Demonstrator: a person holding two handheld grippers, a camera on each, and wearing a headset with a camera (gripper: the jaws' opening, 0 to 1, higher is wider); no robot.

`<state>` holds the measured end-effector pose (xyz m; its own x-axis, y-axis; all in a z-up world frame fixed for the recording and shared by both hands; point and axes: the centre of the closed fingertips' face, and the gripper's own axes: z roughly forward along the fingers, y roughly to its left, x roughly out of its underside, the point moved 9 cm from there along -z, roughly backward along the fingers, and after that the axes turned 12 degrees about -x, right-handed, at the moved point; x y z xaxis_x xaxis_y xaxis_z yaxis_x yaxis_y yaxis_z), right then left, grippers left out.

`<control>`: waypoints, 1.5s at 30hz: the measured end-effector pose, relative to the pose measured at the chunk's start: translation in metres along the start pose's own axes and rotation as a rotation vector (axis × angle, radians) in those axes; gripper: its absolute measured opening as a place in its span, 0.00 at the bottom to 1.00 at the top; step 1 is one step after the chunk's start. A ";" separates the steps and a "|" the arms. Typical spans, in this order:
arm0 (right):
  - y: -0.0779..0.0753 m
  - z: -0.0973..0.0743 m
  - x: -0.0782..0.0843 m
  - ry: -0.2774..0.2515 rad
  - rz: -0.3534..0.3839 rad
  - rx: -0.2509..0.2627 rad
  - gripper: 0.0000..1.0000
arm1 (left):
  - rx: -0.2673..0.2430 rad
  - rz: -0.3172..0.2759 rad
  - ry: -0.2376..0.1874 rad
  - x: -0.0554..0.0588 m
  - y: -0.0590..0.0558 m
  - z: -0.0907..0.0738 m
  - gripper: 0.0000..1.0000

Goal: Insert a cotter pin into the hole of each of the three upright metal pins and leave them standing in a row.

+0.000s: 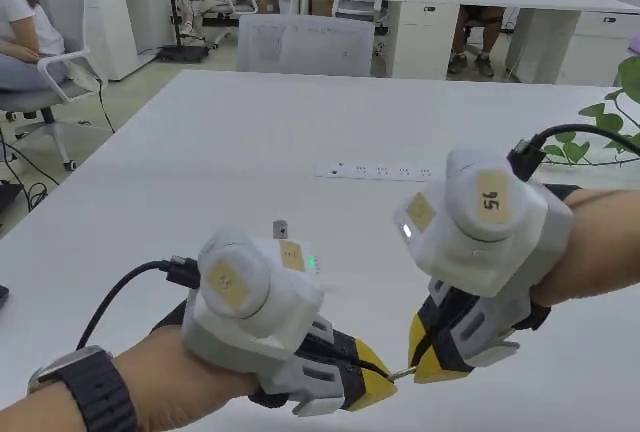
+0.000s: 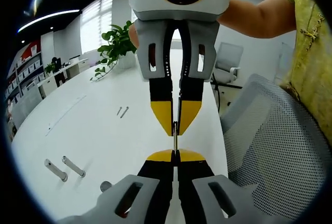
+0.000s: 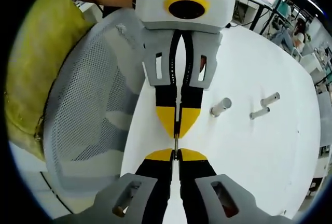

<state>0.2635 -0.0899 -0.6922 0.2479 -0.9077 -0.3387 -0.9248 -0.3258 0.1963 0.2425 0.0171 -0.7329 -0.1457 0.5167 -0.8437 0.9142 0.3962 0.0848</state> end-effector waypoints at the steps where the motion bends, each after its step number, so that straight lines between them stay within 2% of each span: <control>1: 0.000 0.000 0.000 0.002 0.000 0.001 0.05 | 0.000 -0.002 0.005 0.000 0.000 0.000 0.00; 9: -0.001 0.002 0.000 0.014 0.010 -0.004 0.04 | 0.001 0.002 0.021 0.000 0.000 -0.001 0.00; 26: -0.004 0.007 0.008 0.013 0.022 0.007 0.03 | -0.001 -0.026 0.007 -0.005 0.003 -0.003 0.00; 29: -0.005 0.007 0.008 0.012 0.022 0.016 0.03 | -0.005 -0.034 -0.001 -0.006 0.003 -0.003 0.00; 34: -0.006 0.002 0.009 -0.010 0.038 0.031 0.02 | -0.022 -0.005 -0.042 -0.005 0.005 -0.004 0.01; 37: -0.007 0.001 0.009 -0.021 0.044 0.036 0.02 | -0.023 -0.018 -0.079 -0.007 0.006 -0.003 0.07; 39: -0.007 0.001 0.008 -0.022 0.047 0.037 0.02 | -0.035 -0.007 -0.084 -0.008 0.006 -0.002 0.13; 41: -0.007 0.001 0.008 -0.022 0.048 0.039 0.02 | -0.030 -0.012 -0.083 -0.008 0.006 -0.002 0.15; 45: -0.008 0.000 0.008 -0.024 0.053 0.045 0.02 | -0.047 -0.022 -0.105 -0.007 0.007 -0.003 0.22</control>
<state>0.2726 -0.0948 -0.6968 0.1914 -0.9166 -0.3510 -0.9486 -0.2646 0.1735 0.2489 0.0184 -0.7247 -0.1229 0.4265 -0.8961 0.8922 0.4429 0.0884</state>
